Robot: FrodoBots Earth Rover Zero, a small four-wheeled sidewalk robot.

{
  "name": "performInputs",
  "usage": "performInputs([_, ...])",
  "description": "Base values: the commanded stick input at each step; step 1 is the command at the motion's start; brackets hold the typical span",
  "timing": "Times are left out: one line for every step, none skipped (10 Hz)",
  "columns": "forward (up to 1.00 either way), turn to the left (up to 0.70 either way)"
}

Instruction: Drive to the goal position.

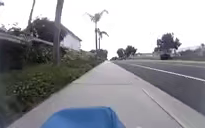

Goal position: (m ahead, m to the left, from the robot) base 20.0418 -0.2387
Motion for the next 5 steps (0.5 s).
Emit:
performInputs([1.00,0.00])
performInputs([1.00,0.00])
performInputs([1.00,0.00])
performInputs([1.00,0.00])
performInputs([1.00,0.00])
